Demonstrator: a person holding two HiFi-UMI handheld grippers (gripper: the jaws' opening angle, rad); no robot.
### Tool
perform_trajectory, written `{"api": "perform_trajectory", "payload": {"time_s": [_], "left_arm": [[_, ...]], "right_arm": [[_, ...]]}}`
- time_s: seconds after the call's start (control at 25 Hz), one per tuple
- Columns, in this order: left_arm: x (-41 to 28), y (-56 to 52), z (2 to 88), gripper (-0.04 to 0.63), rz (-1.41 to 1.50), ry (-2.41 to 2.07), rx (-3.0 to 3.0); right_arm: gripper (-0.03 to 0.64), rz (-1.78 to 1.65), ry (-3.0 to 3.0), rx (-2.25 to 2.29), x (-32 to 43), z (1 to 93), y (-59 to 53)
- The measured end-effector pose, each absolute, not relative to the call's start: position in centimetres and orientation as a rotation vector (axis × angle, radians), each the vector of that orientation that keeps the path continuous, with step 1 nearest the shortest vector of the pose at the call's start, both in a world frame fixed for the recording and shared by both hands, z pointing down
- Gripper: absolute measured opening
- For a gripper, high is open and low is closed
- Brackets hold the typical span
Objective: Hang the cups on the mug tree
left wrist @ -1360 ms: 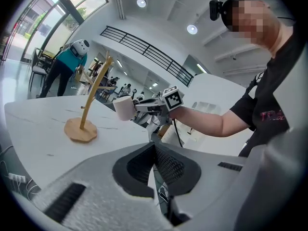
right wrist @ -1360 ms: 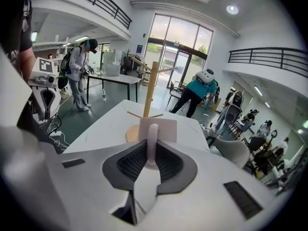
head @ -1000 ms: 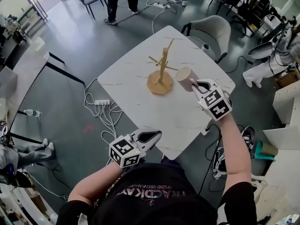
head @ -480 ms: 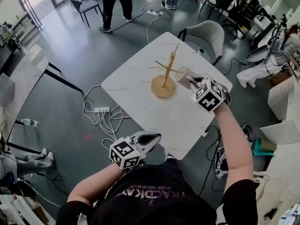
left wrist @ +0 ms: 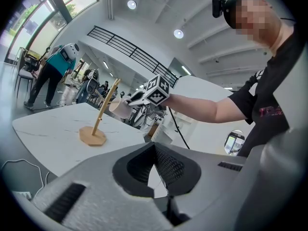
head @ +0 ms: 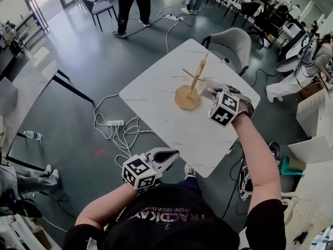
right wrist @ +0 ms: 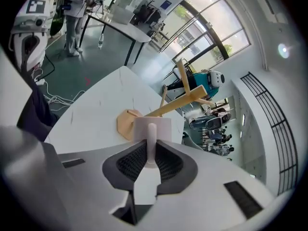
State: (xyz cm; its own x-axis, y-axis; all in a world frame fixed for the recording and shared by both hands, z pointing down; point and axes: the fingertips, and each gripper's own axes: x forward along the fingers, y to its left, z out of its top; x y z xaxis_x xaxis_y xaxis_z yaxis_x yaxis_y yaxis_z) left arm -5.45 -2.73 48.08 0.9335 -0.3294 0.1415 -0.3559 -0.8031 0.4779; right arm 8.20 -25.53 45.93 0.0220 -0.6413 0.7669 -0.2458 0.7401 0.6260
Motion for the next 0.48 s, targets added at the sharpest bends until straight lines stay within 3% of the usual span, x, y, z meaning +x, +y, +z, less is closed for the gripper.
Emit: {"api": "perform_trajectory", "payload": {"time_s": [0.48], "left_arm": [[-7.2,-1.9,48.0,-0.003,0.067,-0.501,2.573]], "right_arm": [[0.049,-0.550,-1.328,0.656,6.8,47.1,-25.7]]}}
